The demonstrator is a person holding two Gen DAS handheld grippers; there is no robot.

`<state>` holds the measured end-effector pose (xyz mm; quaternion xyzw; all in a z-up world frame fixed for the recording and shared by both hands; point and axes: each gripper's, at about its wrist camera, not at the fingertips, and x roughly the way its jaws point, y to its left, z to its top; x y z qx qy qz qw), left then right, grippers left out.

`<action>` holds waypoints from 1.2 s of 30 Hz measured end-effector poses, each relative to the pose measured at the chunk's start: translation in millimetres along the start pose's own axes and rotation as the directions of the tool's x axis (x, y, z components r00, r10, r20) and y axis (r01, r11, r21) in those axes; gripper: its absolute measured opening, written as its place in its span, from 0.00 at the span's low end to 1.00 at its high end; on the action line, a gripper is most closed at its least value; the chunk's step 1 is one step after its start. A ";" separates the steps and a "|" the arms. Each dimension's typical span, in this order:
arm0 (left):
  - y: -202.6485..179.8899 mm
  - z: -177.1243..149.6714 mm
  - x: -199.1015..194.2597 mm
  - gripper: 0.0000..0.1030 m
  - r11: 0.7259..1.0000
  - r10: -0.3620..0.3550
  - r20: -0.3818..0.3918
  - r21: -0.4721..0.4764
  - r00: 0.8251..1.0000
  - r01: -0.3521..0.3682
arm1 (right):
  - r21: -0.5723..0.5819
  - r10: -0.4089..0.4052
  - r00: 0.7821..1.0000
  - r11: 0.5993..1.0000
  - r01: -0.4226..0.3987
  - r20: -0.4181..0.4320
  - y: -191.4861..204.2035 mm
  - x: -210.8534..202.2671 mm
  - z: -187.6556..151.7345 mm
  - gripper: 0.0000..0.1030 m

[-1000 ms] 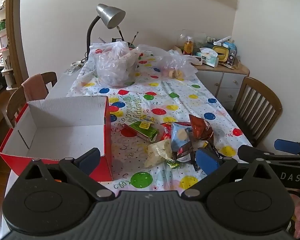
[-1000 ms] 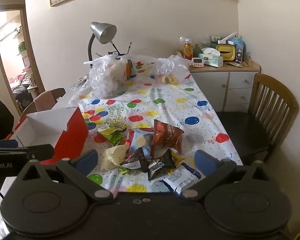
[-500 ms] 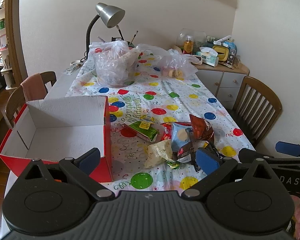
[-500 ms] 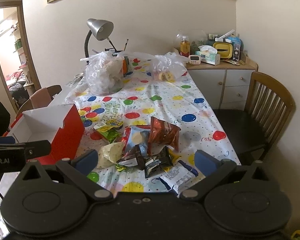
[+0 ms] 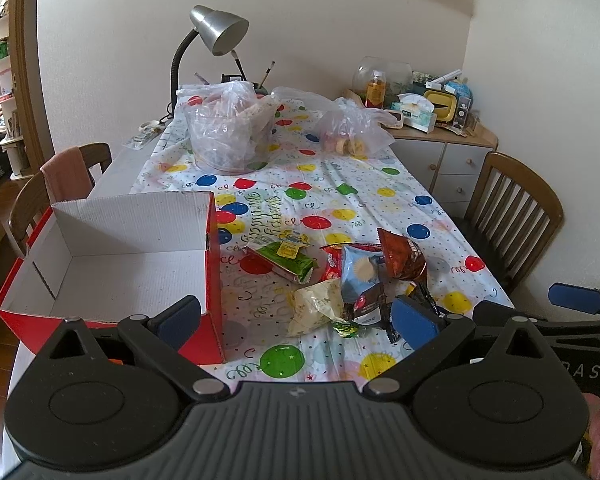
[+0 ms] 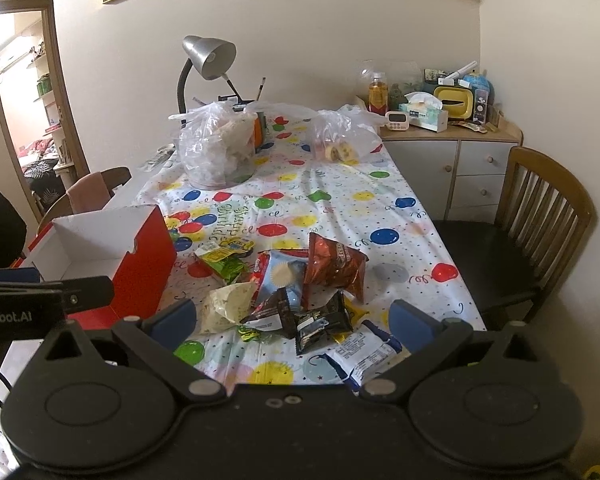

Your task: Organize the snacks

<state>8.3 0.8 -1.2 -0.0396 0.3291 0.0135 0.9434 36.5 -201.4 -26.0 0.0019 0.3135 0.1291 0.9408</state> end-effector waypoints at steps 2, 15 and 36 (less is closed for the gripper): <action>-0.1 0.1 0.0 0.99 1.000 0.000 0.000 0.000 1.000 0.000 | 0.000 -0.001 1.000 1.000 0.001 -0.001 0.1 0.2 0.0 0.99; -0.8 1.5 5.3 0.99 1.000 0.000 0.006 0.000 1.000 0.000 | -0.007 -0.004 1.000 1.000 0.004 0.001 -0.4 -1.5 3.7 0.99; -3.9 1.6 14.1 0.99 1.000 -0.001 -0.009 -0.004 1.000 0.001 | -0.008 -0.009 1.000 1.000 0.009 -0.005 -5.1 2.3 6.4 0.98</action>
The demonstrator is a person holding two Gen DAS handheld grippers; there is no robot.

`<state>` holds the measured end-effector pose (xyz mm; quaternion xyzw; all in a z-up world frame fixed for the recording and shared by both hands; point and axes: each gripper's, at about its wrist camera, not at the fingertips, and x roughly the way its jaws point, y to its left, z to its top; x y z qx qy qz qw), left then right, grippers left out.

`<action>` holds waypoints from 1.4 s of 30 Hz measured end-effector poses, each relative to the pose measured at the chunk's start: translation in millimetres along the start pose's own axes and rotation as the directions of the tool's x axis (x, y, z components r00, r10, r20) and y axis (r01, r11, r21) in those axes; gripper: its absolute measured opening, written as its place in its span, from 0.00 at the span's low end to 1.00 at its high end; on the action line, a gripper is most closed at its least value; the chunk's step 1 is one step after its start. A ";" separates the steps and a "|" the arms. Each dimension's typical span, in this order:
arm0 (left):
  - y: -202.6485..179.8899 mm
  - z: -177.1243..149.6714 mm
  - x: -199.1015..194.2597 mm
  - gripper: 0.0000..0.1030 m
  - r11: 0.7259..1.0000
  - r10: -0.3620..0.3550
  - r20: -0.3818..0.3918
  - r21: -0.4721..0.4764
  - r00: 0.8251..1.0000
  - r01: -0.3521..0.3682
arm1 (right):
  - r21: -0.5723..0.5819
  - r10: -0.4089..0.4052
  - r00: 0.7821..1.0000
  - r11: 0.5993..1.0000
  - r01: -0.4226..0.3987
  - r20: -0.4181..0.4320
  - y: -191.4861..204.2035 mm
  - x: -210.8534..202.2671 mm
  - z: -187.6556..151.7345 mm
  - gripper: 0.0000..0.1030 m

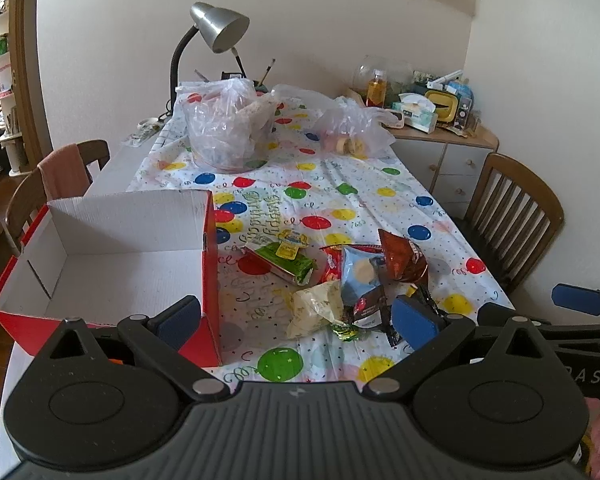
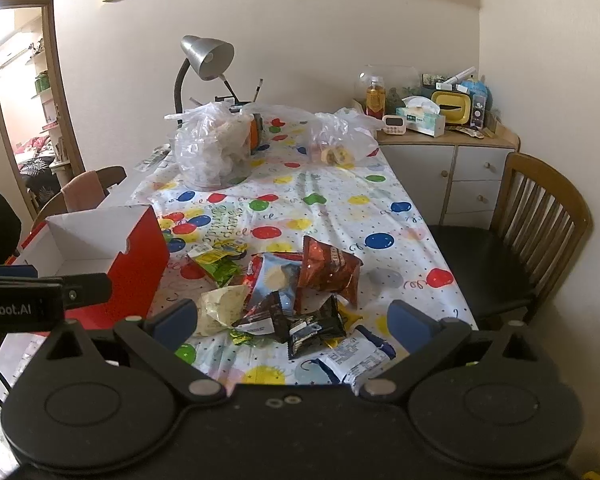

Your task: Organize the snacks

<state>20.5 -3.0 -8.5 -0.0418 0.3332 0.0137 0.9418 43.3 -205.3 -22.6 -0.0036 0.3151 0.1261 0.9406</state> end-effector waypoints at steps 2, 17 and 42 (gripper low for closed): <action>-1.7 -0.4 5.1 0.99 1.000 -0.005 -0.012 0.002 1.000 0.005 | 0.002 0.001 1.000 1.000 -0.001 -0.007 -5.1 3.3 0.1 0.98; -30.8 -3.1 70.2 0.99 0.995 -0.054 -0.124 0.074 0.991 0.063 | -0.079 0.028 0.996 0.996 -0.035 -0.090 -55.8 53.8 -20.7 0.92; 11.0 21.4 234.4 0.98 0.983 -0.065 -0.462 -0.185 0.885 -0.024 | -0.307 0.107 0.926 0.924 -0.227 -0.361 -74.0 176.6 -44.7 0.91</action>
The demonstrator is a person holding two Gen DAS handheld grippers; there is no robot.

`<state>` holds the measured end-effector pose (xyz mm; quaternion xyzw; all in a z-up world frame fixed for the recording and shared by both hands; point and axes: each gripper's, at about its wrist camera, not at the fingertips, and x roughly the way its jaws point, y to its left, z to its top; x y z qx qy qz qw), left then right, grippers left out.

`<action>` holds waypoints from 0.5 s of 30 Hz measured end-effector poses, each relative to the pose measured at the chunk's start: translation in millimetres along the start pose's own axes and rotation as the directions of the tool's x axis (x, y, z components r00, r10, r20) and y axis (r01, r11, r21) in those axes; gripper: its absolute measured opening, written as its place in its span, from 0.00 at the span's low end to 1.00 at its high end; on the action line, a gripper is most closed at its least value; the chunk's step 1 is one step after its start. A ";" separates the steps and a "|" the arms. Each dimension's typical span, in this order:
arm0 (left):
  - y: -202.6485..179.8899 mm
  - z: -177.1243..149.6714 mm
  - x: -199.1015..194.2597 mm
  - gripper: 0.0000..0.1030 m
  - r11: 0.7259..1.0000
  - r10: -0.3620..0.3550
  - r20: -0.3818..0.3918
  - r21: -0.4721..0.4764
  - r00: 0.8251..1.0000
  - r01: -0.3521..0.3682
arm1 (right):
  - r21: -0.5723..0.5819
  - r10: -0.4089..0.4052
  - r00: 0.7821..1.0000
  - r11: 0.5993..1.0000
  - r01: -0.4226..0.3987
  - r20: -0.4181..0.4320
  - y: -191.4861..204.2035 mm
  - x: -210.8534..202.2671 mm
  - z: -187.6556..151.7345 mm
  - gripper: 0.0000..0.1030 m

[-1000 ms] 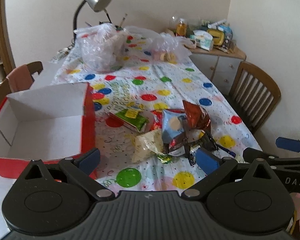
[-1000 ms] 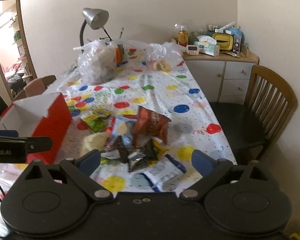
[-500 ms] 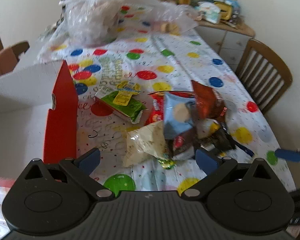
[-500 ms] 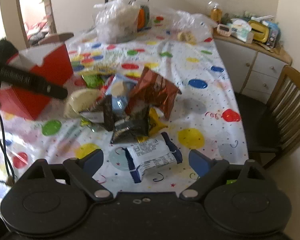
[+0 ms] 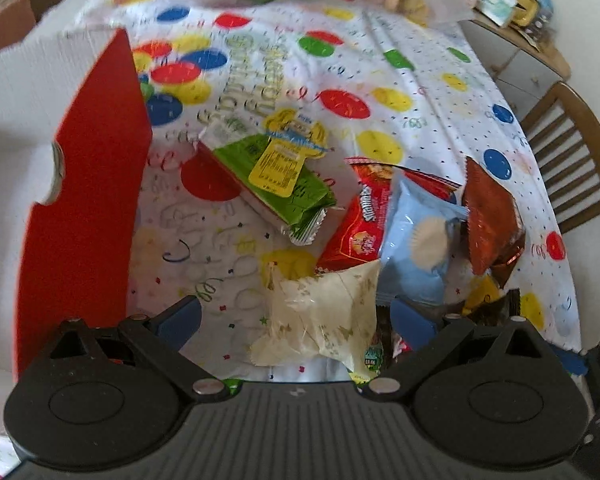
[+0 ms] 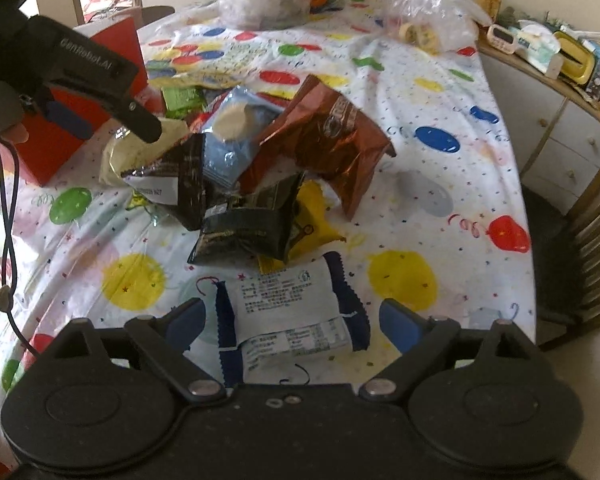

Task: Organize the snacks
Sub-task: 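Grasp the white-and-blue wrapped bar with the right tool while the left tool grasps the cream pastry bag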

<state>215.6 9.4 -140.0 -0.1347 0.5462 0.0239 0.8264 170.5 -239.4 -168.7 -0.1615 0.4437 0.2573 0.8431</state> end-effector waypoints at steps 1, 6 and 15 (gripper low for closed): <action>1.1 0.7 2.3 0.98 1.000 -0.007 -0.007 -0.006 1.000 0.007 | -0.002 0.002 1.000 1.000 -0.002 -0.007 -0.2 3.1 0.2 0.91; 2.3 2.8 15.0 0.93 1.000 -0.020 -0.049 -0.022 0.999 0.019 | -0.007 0.009 1.000 1.000 -0.009 -0.024 -1.1 14.0 2.6 0.91; 4.4 5.3 21.1 0.70 0.998 -0.047 -0.057 -0.042 0.997 0.045 | 0.000 0.019 1.000 1.000 -0.019 -0.008 -4.8 10.7 4.2 0.74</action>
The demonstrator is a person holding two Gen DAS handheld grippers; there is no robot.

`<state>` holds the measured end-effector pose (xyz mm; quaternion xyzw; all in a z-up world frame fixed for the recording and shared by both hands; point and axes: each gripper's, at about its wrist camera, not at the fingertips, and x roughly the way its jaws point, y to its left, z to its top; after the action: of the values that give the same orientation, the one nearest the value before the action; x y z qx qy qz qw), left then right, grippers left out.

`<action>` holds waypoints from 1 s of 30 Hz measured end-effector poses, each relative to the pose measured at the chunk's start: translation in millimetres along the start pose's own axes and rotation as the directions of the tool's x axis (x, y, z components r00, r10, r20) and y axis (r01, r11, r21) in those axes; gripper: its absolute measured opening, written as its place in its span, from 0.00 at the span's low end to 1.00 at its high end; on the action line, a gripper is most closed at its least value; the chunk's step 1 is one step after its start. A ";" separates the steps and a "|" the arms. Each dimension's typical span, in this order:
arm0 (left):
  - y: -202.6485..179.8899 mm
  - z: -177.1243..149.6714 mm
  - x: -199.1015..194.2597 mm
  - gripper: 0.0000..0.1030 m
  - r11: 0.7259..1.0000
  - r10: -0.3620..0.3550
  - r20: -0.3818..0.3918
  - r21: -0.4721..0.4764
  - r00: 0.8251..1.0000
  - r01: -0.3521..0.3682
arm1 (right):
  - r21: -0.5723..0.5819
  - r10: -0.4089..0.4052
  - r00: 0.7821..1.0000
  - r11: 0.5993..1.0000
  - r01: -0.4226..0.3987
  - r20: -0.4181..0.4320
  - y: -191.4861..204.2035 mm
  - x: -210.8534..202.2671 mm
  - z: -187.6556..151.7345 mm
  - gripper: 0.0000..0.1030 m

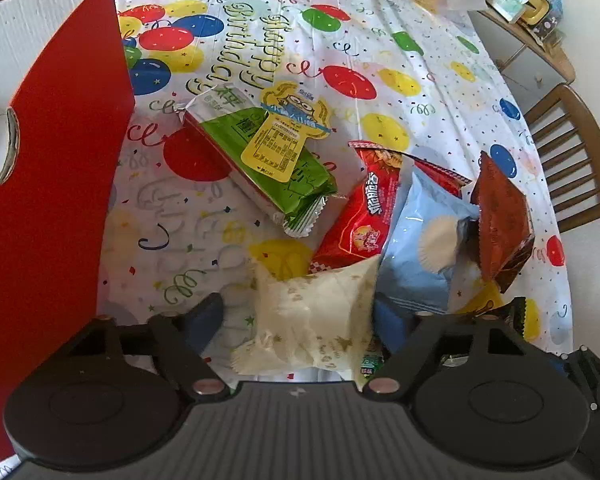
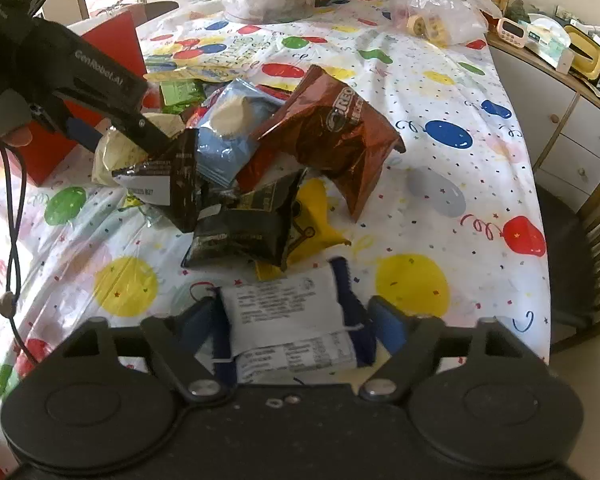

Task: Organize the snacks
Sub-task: 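Grasp the white-and-blue wrapped bar with the right tool while the left tool grasps the cream pastry bag, then carry both snacks over the red box while the left tool opens to drop the pastry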

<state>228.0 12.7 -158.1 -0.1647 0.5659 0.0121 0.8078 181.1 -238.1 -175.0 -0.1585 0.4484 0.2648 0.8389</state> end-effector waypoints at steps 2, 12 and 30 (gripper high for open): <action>-0.2 -1.0 -1.6 0.60 1.000 -0.001 0.002 0.000 1.000 0.001 | 0.006 -0.002 1.000 1.000 0.002 0.001 0.7 -1.8 -0.5 0.70; 2.4 -15.1 -12.3 0.55 1.000 -0.007 0.026 0.004 1.000 0.007 | 0.063 -0.044 0.999 0.997 0.044 0.008 9.1 -14.7 -7.2 0.58; 2.1 -61.1 -118.1 0.55 0.992 -0.017 0.187 0.124 0.982 -0.006 | 0.113 -0.046 0.993 0.993 0.033 0.112 53.6 -101.7 13.5 0.58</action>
<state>129.5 17.3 -68.9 -0.1140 0.4863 -0.0098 0.8663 112.1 -218.6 -84.1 -0.1051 0.4106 0.2316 0.8757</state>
